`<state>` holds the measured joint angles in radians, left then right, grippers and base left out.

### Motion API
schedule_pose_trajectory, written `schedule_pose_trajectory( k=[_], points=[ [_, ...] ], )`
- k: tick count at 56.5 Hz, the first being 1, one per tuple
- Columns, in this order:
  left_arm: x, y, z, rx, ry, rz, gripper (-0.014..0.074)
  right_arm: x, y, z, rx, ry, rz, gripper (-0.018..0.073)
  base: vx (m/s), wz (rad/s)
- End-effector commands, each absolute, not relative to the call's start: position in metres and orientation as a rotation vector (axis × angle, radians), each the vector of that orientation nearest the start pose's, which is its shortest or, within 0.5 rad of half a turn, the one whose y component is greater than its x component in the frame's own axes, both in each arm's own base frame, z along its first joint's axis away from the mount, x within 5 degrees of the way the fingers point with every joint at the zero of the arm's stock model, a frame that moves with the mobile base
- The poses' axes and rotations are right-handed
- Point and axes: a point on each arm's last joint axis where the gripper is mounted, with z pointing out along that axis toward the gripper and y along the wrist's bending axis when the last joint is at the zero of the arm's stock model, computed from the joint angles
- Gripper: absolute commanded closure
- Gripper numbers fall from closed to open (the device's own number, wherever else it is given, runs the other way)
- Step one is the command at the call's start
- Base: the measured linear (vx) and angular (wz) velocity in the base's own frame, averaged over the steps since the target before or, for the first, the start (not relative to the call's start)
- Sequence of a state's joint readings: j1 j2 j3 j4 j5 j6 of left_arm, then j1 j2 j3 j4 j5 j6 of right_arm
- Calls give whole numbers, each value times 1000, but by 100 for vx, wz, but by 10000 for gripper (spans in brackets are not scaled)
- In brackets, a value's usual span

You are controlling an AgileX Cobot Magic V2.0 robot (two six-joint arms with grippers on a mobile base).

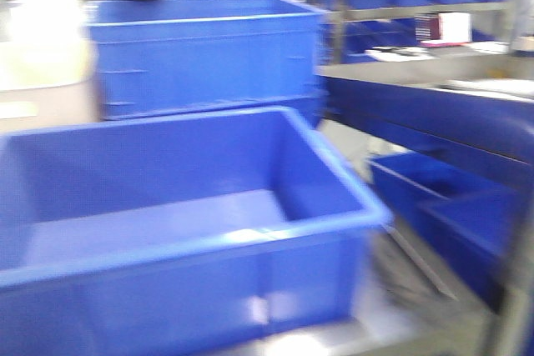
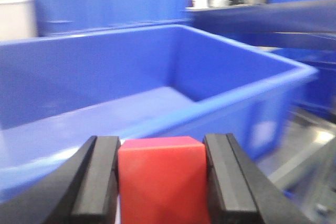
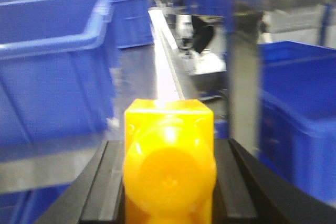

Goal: Pick red and yellow blocks into blue bin
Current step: 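Drive the base up to the open blue bin on the shelf, then extend both grippers over the blue bin and open them to drop blocks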

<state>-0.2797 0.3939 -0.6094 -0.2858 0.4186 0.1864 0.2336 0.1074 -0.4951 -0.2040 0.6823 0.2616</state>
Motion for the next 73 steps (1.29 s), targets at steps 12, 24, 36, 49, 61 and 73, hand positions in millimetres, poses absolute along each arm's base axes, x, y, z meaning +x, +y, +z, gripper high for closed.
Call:
schedule_pose_trajectory(
  k=[12,24,36,49,61,73],
  points=[
    [72,-30,369,218,1568,-382,596,28,-5,323,-43,1673,122,570,18,58],
    [72,-30,369,218,1568,-382,596,28,-5,323,-44,1674,122,570,10,38],
    [72,-30,369,218,1568,-382,596,28,-5,323,-44,1674,122,570,4,14],
    [72,-30,369,218,1566,-382,596,28,-5,323,-44,1674,122,570,1,2],
    [72,-30,369,218,1568,-382,596,28,-5,323,-43,1675,122,570,0,0],
    [72,-30,368,221,1574,-382,596,28,-5,324,-42,1665,132,570,0,0]
  ],
)
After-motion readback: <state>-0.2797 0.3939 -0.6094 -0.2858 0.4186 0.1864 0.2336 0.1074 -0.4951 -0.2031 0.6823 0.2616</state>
